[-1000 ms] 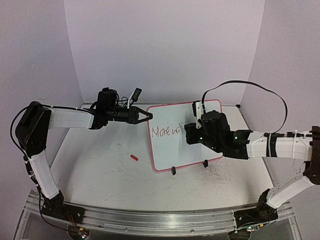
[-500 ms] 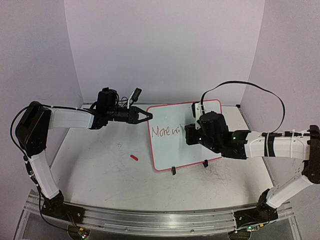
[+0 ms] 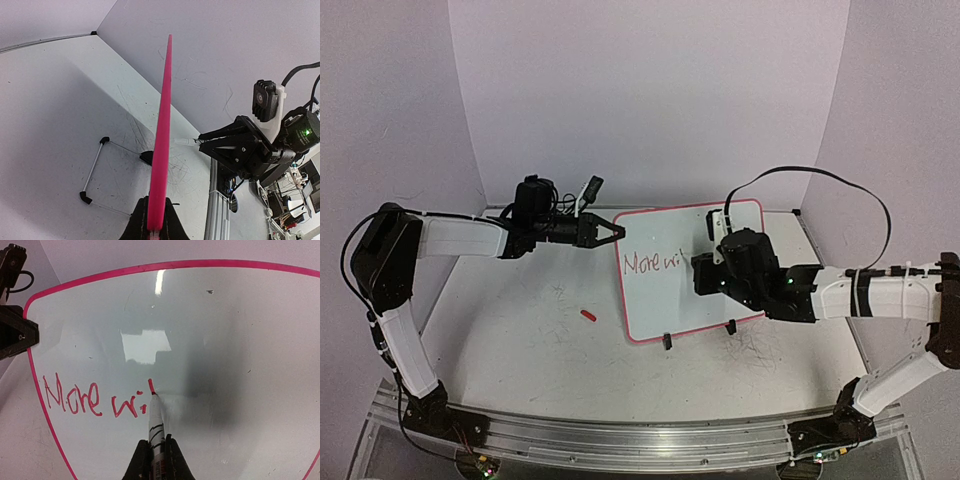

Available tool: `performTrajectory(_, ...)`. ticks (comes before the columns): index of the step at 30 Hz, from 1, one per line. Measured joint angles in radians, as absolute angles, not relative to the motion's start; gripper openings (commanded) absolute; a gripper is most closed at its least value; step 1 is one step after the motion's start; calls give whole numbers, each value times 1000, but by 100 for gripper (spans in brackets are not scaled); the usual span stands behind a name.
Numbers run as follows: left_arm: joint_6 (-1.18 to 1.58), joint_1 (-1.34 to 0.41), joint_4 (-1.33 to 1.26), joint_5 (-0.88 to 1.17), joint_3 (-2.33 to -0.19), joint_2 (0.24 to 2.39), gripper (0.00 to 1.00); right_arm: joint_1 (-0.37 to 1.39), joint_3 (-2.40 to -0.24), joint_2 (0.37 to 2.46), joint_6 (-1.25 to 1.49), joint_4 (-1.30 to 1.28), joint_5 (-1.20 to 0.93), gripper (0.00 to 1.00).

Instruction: Write a sentence on the whiteboard

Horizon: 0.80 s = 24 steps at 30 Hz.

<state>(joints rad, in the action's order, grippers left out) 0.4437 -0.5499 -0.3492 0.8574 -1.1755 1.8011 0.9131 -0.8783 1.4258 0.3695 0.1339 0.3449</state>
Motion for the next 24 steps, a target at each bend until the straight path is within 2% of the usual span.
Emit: performTrajectory(24,443,-550,-350,859,-1176,1801,0,912,-832,1378,401,105,324,0)
